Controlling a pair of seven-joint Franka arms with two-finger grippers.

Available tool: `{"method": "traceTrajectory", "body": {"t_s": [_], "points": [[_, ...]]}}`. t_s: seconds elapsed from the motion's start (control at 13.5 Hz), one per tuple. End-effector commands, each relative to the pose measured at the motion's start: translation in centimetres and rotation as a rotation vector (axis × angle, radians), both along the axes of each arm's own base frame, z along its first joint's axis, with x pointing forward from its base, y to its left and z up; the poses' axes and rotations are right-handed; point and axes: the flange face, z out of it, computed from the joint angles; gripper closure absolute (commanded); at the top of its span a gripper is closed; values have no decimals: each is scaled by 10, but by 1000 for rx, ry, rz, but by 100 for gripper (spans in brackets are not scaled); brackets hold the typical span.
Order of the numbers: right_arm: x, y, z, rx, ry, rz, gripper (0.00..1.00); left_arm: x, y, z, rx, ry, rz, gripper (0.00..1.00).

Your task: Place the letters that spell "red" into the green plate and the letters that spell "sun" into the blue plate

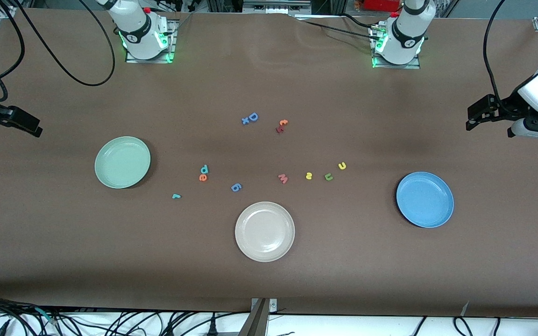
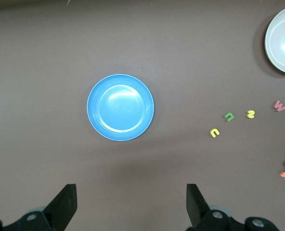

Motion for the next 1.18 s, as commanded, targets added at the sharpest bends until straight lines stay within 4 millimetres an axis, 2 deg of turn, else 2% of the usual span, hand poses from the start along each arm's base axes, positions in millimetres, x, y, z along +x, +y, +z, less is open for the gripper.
{"method": "traceTrajectory", "body": {"t_s": [0.0, 1.11], "points": [[-5, 2, 8, 12, -13, -14, 1, 0, 0, 3, -12, 6, -8, 0], [-4, 1, 9, 11, -24, -10, 0, 0, 7, 2, -7, 10, 9, 0]]}}
